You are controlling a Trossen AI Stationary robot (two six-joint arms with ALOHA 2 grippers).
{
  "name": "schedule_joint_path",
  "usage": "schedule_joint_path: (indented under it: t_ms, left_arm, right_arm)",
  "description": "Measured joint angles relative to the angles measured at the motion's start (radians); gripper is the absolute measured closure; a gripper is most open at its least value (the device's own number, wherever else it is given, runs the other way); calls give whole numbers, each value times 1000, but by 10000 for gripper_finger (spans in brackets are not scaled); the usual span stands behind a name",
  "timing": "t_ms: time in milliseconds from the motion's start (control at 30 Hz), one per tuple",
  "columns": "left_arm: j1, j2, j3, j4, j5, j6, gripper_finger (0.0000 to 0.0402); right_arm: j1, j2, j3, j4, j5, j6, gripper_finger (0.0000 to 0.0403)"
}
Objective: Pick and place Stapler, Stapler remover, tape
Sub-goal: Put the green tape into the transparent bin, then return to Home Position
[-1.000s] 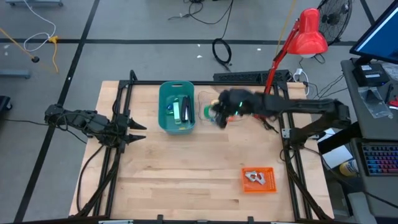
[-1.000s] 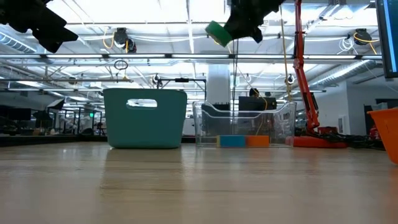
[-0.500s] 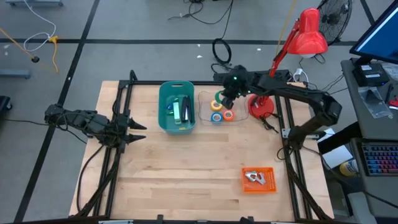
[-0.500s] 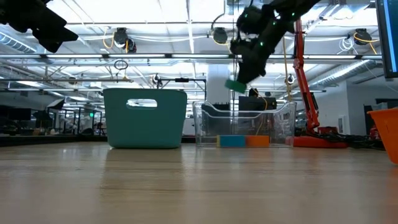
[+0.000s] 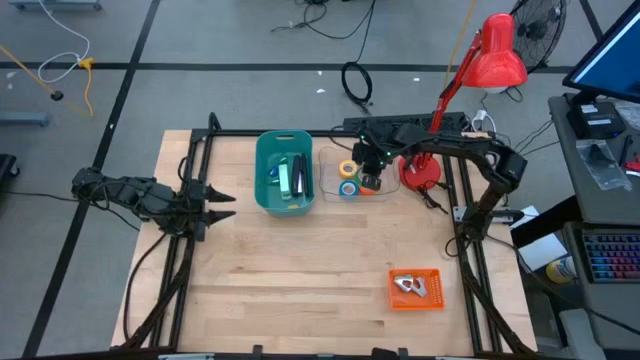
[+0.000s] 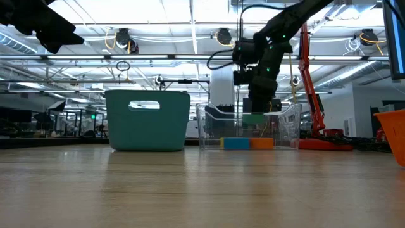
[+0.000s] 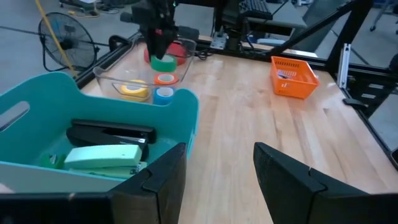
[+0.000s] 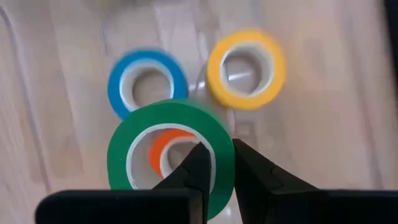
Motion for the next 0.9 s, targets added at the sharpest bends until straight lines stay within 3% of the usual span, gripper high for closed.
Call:
schedule_joint_path:
  t_ms: [600,800,900]
  left_arm:
    - [0,0,0,0,1,-14,213]
    - [0,0,0,0,2,-10,213]
    - [0,0,0,0,2,-9,213]
  right_arm:
    - [-12,76,0,4,34,-101,352]
    - [-11,75,0,18,173,-119,326]
    - [-12,75,0,36,190,-134,313]
